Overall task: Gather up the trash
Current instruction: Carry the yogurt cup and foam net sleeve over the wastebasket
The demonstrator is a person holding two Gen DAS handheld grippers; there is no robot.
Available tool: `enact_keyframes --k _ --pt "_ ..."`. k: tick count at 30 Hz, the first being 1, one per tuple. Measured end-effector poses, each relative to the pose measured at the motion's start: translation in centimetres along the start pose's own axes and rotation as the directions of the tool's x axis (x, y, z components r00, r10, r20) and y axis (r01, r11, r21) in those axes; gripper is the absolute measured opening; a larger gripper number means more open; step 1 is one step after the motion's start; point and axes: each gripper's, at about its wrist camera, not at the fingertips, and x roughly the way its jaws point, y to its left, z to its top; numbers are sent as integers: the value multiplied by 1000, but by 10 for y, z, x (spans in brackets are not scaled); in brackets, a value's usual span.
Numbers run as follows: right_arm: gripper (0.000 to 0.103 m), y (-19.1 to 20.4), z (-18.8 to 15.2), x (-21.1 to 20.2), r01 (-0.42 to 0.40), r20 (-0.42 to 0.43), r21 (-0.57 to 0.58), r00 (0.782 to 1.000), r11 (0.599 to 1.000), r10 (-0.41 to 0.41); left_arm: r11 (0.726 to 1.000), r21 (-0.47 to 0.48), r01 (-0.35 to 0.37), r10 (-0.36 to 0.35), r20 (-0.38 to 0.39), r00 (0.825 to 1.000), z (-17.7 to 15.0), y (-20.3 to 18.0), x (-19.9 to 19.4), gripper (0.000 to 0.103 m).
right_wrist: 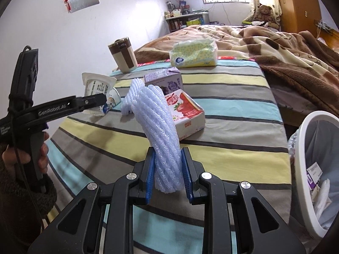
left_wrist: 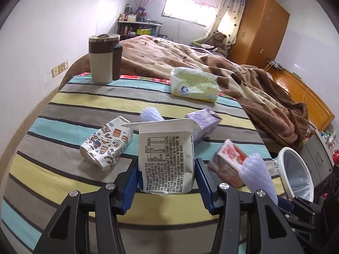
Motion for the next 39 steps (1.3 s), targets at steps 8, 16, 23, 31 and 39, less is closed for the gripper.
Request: enact_keyframes --k 8,16,23,31,39 --pt "25 -11 -1 -24 21 54 26 998 999 -22 998 33 50 -51 37 998 -5 -31 -27 52" --pt "25 -36 -4 -50 67 105 88 992 994 -76 989 102 111 -117 53 992 -11 -78 -45 52" --pt "25 -59 -9 -73 117 145 143 980 983 -138 975 155 158 -168 55 984 -17 -117 -50 52" --pt "25 -85 -16 -94 179 164 209 963 961 -215 956 209 206 -218 36 975 -26 -162 -46 52" --pt "25 -118 -28 -112 237 163 286 943 929 -291 933 258 250 -261 9 965 -31 -204 -36 52"
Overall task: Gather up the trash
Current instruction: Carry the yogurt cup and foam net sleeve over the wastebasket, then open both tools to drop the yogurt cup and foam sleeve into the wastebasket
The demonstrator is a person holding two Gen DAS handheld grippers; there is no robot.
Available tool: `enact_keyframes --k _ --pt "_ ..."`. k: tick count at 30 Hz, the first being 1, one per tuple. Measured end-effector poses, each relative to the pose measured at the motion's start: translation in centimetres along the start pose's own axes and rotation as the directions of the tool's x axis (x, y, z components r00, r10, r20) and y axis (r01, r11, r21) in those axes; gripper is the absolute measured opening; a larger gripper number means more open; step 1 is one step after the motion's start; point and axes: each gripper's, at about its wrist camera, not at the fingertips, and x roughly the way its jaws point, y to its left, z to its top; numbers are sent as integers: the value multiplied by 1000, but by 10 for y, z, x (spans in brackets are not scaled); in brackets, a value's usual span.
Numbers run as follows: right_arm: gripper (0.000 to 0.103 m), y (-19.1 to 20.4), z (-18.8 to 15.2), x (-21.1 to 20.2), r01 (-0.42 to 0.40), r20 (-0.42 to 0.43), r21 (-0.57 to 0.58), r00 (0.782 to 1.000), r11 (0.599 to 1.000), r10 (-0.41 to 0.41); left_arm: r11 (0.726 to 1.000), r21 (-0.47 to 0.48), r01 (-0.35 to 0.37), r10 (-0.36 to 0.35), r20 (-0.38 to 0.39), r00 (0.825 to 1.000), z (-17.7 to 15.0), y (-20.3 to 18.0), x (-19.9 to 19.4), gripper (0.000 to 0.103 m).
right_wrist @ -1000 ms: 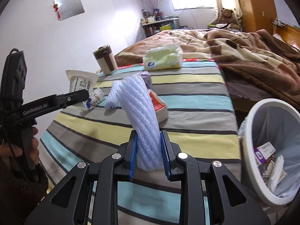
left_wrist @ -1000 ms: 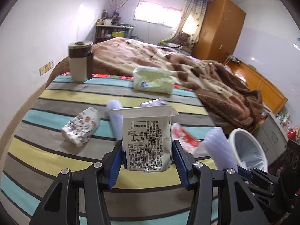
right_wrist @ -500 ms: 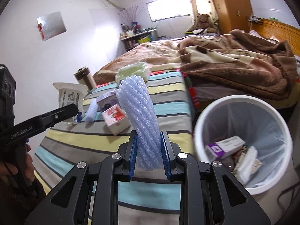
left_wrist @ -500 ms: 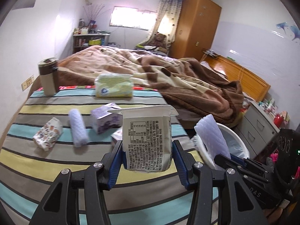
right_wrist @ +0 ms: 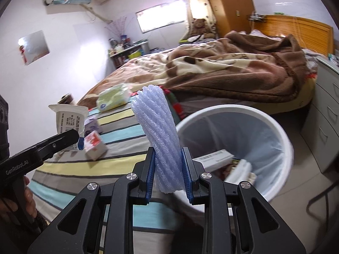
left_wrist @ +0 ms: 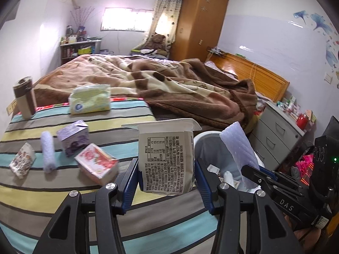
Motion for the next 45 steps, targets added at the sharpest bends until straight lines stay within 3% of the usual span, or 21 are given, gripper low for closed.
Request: enact_keyframes --k 10,22,36,39,41,45 --pt "25 -29 5 -1 96 -3 54 995 994 -96 996 58 69 -66 -51 996 3 -46 38 52" --pt "26 -50 7 11 205 -50 60 978 977 -203 990 95 100 -88 -121 989 -2 -79 84 52" --pt "27 -62 4 18 264 -91 65 962 962 -258 984 121 132 -111 -167 980 -2 -102 113 52" --pt "33 -63 4 19 274 -103 61 958 960 -267 983 111 149 -129 -170 977 -1 -101 114 52" --pt "46 -62 4 19 277 -106 57 957 959 -270 983 106 147 -128 -170 977 -1 -99 113 56" --pt "52 -60 5 17 274 -99 55 958 960 -268 986 95 139 -122 -163 979 -1 -95 109 60"
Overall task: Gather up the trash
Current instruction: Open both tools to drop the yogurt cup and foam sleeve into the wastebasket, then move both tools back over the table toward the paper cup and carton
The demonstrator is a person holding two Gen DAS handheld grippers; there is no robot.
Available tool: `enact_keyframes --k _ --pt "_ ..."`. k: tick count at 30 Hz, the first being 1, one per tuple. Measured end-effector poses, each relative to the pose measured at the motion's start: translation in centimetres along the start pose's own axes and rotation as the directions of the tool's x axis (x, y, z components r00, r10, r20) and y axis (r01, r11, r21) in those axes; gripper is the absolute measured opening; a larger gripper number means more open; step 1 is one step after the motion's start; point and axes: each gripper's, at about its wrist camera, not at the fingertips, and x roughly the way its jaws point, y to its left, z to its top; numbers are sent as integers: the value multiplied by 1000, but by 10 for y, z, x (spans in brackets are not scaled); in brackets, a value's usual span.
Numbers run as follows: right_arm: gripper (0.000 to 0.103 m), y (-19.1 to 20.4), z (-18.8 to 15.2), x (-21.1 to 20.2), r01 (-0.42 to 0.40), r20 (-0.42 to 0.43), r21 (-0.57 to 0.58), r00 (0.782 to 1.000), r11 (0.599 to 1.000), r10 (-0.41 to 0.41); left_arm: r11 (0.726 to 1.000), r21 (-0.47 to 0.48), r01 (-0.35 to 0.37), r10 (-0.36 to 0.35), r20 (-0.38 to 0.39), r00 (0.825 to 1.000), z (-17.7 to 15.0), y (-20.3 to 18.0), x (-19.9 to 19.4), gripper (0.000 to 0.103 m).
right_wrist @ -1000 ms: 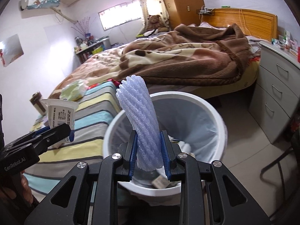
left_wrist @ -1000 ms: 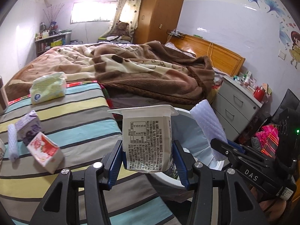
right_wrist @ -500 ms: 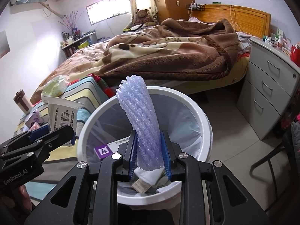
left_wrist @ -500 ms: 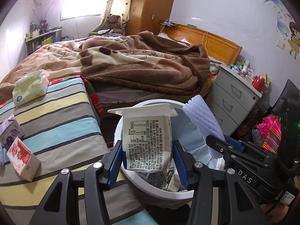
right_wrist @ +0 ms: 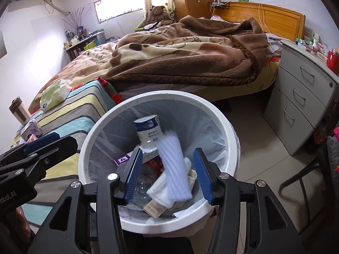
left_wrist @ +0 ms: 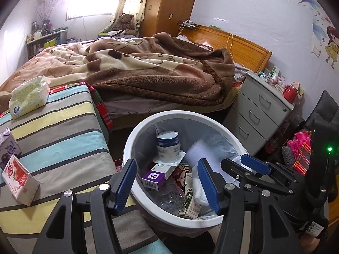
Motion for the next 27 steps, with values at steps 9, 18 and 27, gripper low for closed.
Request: enact_keyframes --k 9,18,27 --pt "56 7 1 -8 -9 25 13 1000 1000 9 999 -25 -27 27 23 999 -6 14 -20 60" --pt "57 30 -1 -14 -48 46 -11 998 999 48 996 -46 -70 72 57 996 -14 35 -47 60" --pt "62 55 -3 -17 -103 59 -45 993 994 106 990 -69 -125 131 101 986 -25 57 -76 60"
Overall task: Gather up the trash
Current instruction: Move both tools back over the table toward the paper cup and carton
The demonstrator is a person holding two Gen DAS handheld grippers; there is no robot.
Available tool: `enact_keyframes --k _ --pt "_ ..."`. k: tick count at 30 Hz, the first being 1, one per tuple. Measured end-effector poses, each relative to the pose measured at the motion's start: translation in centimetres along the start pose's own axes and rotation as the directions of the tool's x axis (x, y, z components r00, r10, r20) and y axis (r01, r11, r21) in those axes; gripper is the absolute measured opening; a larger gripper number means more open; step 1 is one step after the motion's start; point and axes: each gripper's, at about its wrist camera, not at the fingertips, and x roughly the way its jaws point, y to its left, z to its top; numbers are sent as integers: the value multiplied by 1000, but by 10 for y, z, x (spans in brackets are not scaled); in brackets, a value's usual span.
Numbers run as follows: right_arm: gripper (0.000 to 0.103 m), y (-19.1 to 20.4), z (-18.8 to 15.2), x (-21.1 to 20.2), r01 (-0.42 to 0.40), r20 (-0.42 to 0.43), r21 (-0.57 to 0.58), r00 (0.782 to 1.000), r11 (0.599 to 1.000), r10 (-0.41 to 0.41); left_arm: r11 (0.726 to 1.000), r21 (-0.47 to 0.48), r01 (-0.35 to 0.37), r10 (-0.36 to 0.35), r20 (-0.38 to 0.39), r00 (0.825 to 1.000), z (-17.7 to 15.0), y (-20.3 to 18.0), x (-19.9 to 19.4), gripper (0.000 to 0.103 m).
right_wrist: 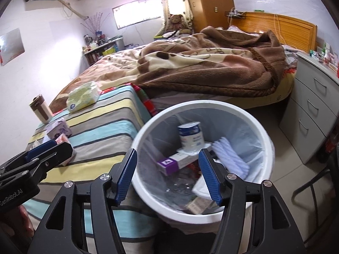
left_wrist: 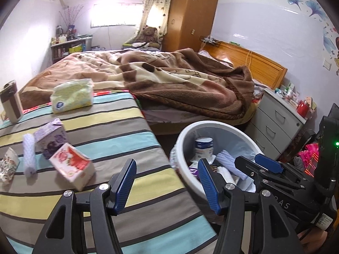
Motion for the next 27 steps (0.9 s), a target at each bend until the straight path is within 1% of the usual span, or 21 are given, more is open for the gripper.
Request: enact_keyframes --k 2,3,4,7,11,17,20,27 --pt "62 7 0 1 -14 1 -5 1000 1000 14 1000 -9 -13 13 7 1000 -2 7 -5 60" --pt "62 13 -1 3 -31 0 -8 1000 999 31 1000 -6 -27 27 13 1000 -3 10 -7 60" --pt "63 13 -1 3 -31 0 -8 1000 999 31 999 -1 -45 45 17 999 -4 15 -10 60" --pt "64 24 -3 5 -57 -4 -22 998 998 57 998 -28 -51 51 15 999 -7 30 -14 60" --pt "68 39 -6 7 -94 -4 -35 996 995 93 995 -57 -79 80 19 997 -9 51 -22 60" --pt "69 62 -6 15 -126 -21 -57 992 990 125 989 -94 -113 116 33 993 -13 81 -32 60" --pt "69 75 -8 19 -145 -33 -71 989 987 143 984 -113 -139 144 31 989 -15 102 -35 60" --pt "69 104 -10 36 -188 -81 -97 980 977 180 960 -175 -217 225 24 974 -21 155 -48 60"
